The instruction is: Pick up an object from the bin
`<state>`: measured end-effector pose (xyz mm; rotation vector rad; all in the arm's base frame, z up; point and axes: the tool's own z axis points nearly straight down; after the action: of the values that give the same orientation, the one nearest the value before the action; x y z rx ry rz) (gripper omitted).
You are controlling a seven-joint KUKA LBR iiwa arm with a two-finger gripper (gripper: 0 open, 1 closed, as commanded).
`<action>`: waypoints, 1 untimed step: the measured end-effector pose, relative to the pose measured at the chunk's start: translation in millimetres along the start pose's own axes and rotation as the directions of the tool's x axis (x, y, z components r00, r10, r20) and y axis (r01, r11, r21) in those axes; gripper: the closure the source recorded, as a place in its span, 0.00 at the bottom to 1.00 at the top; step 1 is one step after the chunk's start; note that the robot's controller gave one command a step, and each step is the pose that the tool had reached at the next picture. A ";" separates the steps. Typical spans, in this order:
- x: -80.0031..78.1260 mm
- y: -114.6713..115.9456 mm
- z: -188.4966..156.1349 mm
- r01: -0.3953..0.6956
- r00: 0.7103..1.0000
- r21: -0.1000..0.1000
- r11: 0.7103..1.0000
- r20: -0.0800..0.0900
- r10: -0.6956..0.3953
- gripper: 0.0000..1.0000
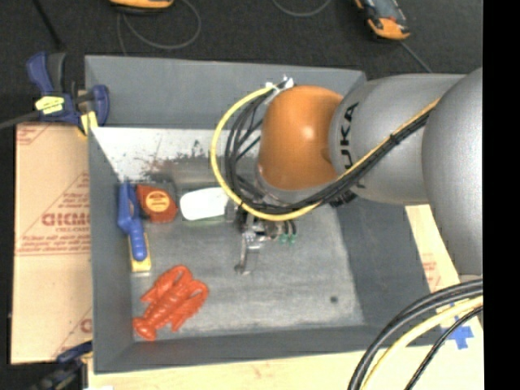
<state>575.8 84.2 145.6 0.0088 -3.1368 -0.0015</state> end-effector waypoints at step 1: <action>-1.8 -0.3 -4.5 -0.002 1.000 -0.001 1.000 0.008 0.002 0.00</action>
Offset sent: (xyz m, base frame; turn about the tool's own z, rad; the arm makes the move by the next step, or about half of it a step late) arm 0.0175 -0.0873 -0.0756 -0.0024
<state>577.6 84.0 150.2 0.0063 -3.1444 -0.0026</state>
